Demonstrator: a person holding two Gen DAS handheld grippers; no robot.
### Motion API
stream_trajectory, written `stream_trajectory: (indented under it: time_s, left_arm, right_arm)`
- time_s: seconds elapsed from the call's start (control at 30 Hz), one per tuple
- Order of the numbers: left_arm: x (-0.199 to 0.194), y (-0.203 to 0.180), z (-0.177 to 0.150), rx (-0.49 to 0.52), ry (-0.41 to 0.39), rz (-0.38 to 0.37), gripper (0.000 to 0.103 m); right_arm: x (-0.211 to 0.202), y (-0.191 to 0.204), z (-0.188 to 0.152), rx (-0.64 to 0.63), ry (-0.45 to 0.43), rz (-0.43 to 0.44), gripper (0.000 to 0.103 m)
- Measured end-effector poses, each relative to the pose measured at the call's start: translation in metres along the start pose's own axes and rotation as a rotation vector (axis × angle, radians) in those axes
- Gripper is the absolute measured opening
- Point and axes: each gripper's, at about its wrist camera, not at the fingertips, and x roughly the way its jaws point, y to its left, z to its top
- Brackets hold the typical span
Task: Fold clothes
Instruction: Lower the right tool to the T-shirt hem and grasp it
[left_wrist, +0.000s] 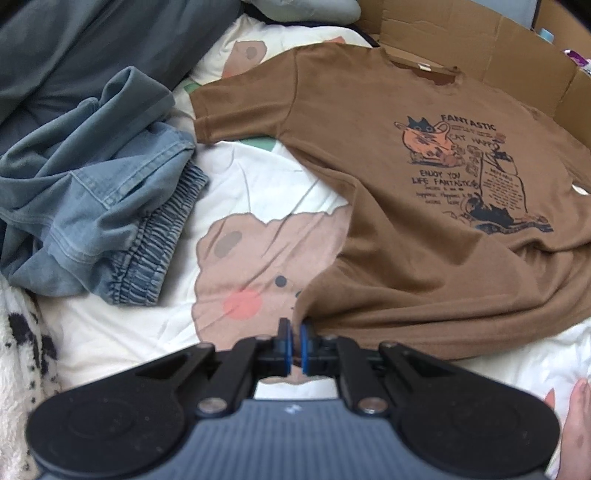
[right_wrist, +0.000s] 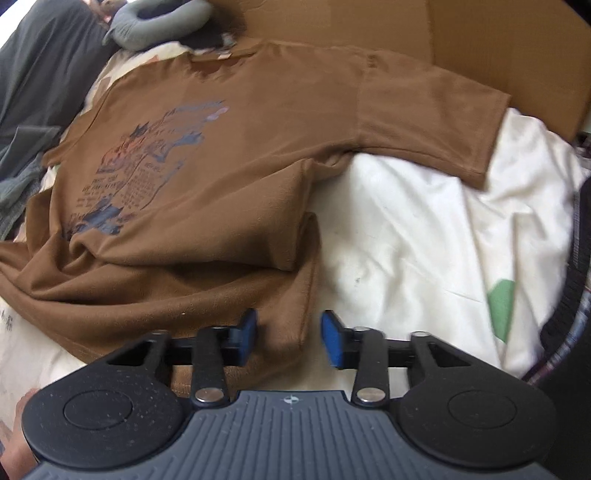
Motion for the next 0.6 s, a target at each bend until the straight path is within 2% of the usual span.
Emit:
stream_trajectory:
  time_s: [0.03,0.13,0.27,0.6]
  left_arm:
    - [-0.001,0.0,0.0,0.0,-0.002,0.0,0.005]
    - [-0.007,-0.001,0.002,0.0,-0.011,-0.005,0.005]
    - [-0.019,-0.001,0.006,-0.023,-0.024,-0.025,0.005]
    - [-0.057,-0.002,0.01,-0.008,-0.076,-0.048,0.005]
  right_arm:
    - [0.003,0.001,0.001,-0.008,0.012,0.008,0.016]
    - [-0.002,0.003,0.002,-0.021,0.008,0.031,0.007]
    - [-0.021,0.004,0.0,-0.039,0.0,0.058,0.005]
    - [-0.066,0.012,0.01,-0.054,-0.005,0.105,0.004]
